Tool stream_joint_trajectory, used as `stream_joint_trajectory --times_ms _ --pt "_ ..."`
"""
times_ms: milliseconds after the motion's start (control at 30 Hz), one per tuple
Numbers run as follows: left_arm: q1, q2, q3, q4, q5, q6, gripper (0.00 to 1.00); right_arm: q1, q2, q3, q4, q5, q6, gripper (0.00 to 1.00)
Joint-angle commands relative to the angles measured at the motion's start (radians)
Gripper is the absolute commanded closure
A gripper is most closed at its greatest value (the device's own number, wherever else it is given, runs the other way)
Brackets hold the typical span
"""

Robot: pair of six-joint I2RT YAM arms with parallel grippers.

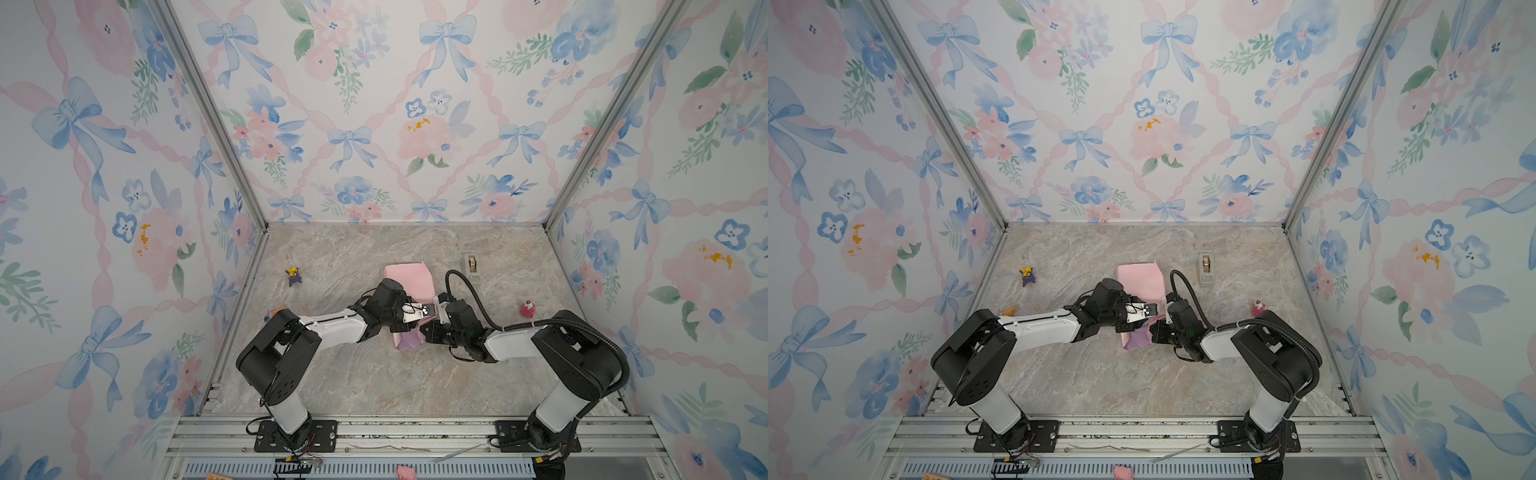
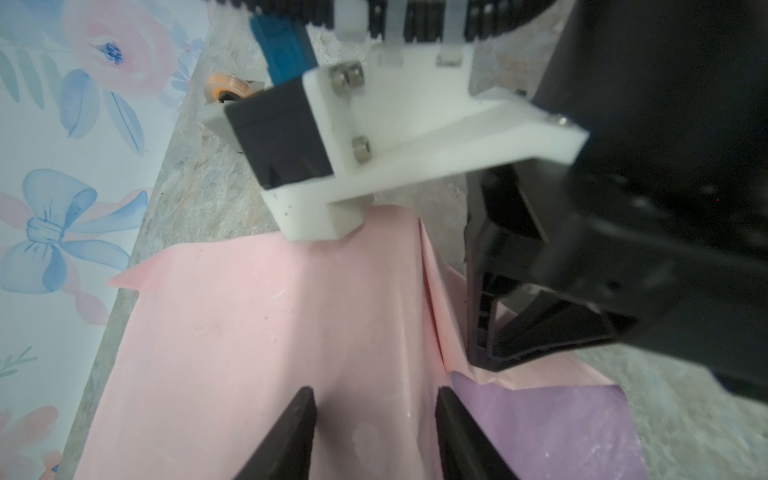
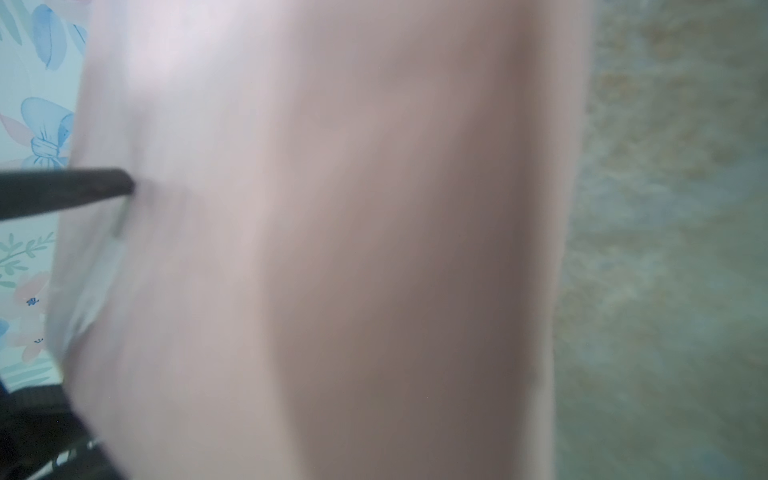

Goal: Wrap the gift box in paper
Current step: 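Lift both grippers off the wrapped box and draw them apart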

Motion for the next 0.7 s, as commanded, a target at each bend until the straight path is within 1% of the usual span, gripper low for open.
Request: stream_joint_trajectory --times_ms 0,100,133,233,333,367,433,533,567,600,667 --pt "-0.002 -0.059 0.008 0.017 0.03 -0.077 0.4 -0.007 -0.133 -0.017 -0.07 -0.003 -0.048 0.81" --pt "-0.001 -0.116 0.024 0.024 0.025 -0.17 0.31 -0.021 -0.26 0.005 -0.206 0.003 -0.1 0.67" --pt "0.001 -0.136 0.027 0.027 0.019 -0.198 0.29 -0.029 -0.293 0.015 -0.249 0.0 -0.127 0.64" --pt "0.004 -0.203 0.03 0.028 -0.063 -0.349 0.24 -0.066 -0.379 0.054 -0.372 -0.014 -0.169 0.58" --pt "0.015 -0.271 0.015 0.025 -0.192 -0.524 0.22 -0.122 -0.417 0.111 -0.464 -0.05 -0.197 0.55" --pt "0.026 -0.296 0.007 0.018 -0.228 -0.598 0.2 -0.141 -0.413 0.145 -0.511 -0.055 -0.199 0.54" --pt "0.056 -0.334 -0.011 -0.014 -0.266 -0.733 0.2 -0.167 -0.382 0.228 -0.623 -0.038 -0.208 0.52" --pt "0.129 -0.365 -0.037 -0.086 -0.276 -0.918 0.21 -0.197 -0.284 0.384 -0.8 -0.017 -0.219 0.51" --pt "0.157 -0.369 -0.052 -0.099 -0.269 -0.989 0.22 -0.206 -0.251 0.432 -0.845 -0.021 -0.22 0.51" --pt "0.183 -0.371 -0.071 -0.098 -0.239 -1.05 0.23 -0.212 -0.214 0.474 -0.878 -0.033 -0.217 0.5" --pt "0.221 -0.364 -0.111 -0.067 -0.16 -1.119 0.25 -0.225 -0.141 0.544 -0.924 -0.074 -0.215 0.5"
